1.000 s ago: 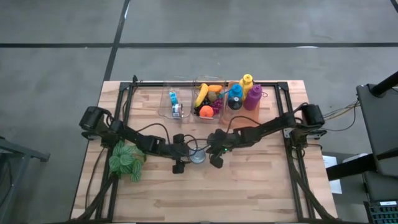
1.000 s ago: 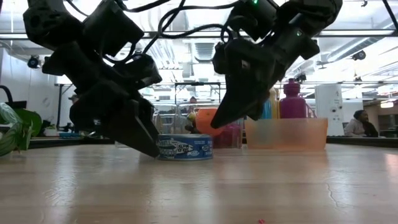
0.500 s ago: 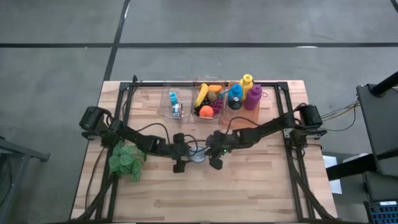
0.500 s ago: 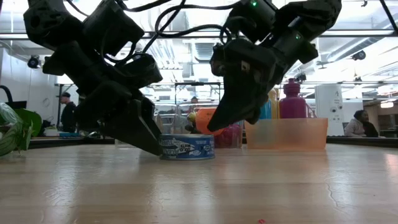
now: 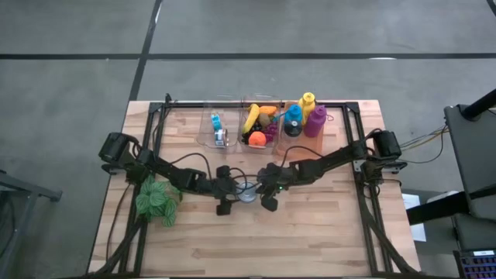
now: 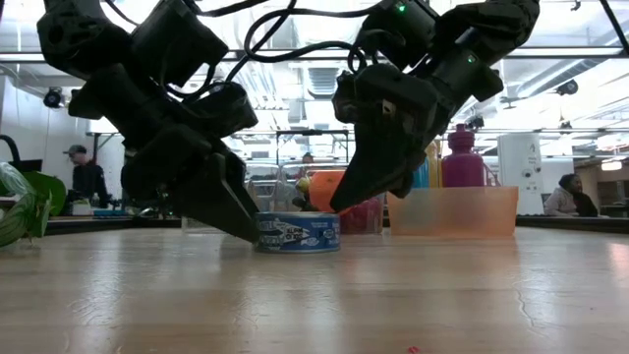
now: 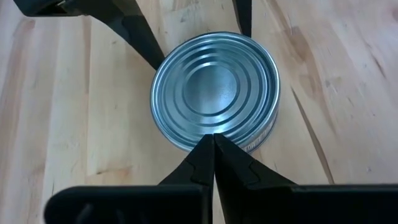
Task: Pick & Place Food Item
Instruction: Put the blue tuna can into the left transparent bin
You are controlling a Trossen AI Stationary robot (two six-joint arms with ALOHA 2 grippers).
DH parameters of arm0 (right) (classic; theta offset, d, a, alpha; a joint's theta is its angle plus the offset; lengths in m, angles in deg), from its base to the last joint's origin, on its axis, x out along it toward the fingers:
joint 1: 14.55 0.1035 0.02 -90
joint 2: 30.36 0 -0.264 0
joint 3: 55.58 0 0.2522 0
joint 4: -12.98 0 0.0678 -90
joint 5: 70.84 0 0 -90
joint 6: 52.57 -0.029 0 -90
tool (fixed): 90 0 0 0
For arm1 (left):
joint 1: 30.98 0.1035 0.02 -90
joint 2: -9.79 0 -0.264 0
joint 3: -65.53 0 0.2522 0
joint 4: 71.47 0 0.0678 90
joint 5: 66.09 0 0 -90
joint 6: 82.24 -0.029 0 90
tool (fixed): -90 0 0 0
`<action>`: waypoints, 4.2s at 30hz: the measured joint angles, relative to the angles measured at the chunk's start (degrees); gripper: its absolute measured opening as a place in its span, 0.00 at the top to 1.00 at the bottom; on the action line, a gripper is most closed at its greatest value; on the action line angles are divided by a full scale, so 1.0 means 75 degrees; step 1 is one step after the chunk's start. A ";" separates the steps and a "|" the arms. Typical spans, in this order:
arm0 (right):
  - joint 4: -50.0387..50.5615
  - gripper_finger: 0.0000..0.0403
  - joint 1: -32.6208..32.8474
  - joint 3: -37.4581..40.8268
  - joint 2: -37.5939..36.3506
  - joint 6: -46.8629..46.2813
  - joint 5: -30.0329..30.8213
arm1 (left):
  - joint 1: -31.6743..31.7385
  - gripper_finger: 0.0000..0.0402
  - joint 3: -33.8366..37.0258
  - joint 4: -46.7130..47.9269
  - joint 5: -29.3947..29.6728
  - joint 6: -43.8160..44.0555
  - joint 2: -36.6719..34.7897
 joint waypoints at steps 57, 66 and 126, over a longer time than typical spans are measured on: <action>0.1330 0.98 0.0082 0.0151 0.0037 -0.0853 -0.0577 | 0.0088 0.20 -0.0987 -0.0565 -0.0122 -0.0878 -0.0003; 0.1266 0.98 0.0085 0.0178 0.0041 -0.0863 -0.0542 | 0.0096 0.20 -0.1043 -0.0542 -0.0173 -0.0982 -0.0003; -0.0260 0.98 0.0236 0.0463 0.0286 -0.0908 -0.0189 | 0.0251 0.20 -0.1061 0.0257 -0.1098 -0.0195 0.0493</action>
